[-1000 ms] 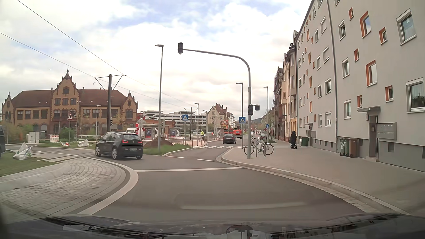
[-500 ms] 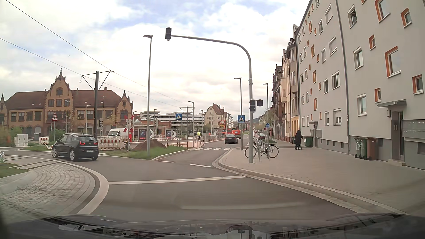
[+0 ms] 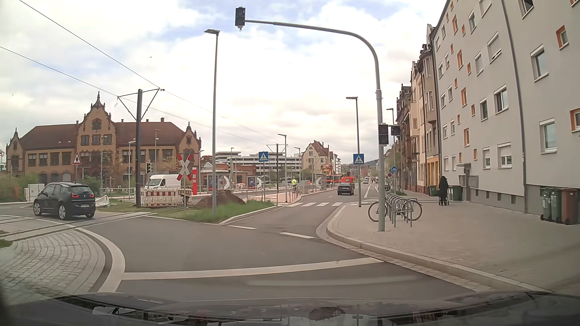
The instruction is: Follow the waypoints while adhering to traffic rules and regulations
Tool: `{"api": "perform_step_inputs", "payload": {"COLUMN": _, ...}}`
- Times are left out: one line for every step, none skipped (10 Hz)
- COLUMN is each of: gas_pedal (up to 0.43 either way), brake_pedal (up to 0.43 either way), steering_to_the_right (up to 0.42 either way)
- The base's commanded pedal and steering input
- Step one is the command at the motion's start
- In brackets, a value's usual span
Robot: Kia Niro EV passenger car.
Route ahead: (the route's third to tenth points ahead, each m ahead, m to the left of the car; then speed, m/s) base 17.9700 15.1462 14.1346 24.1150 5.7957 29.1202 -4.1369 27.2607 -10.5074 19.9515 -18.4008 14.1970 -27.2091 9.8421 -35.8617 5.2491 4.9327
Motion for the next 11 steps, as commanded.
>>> {"api": "perform_step_inputs", "payload": {"gas_pedal": 0.047, "brake_pedal": 0.0, "steering_to_the_right": -0.17}}
{"api": "perform_step_inputs", "payload": {"gas_pedal": 0.047, "brake_pedal": 0.0, "steering_to_the_right": -0.185}}
{"api": "perform_step_inputs", "payload": {"gas_pedal": 0.047, "brake_pedal": 0.0, "steering_to_the_right": -0.197}}
{"api": "perform_step_inputs", "payload": {"gas_pedal": 0.047, "brake_pedal": 0.0, "steering_to_the_right": -0.21}}
{"api": "perform_step_inputs", "payload": {"gas_pedal": 0.047, "brake_pedal": 0.0, "steering_to_the_right": -0.216}}
{"api": "perform_step_inputs", "payload": {"gas_pedal": 0.047, "brake_pedal": 0.0, "steering_to_the_right": -0.224}}
{"api": "perform_step_inputs", "payload": {"gas_pedal": 0.047, "brake_pedal": 0.0, "steering_to_the_right": -0.233}}
{"api": "perform_step_inputs", "payload": {"gas_pedal": 0.047, "brake_pedal": 0.0, "steering_to_the_right": -0.243}}
{"api": "perform_step_inputs", "payload": {"gas_pedal": 0.047, "brake_pedal": 0.0, "steering_to_the_right": -0.25}}
{"api": "perform_step_inputs", "payload": {"gas_pedal": 0.047, "brake_pedal": 0.0, "steering_to_the_right": -0.255}}
{"api": "perform_step_inputs", "payload": {"gas_pedal": 0.047, "brake_pedal": 0.0, "steering_to_the_right": -0.26}}
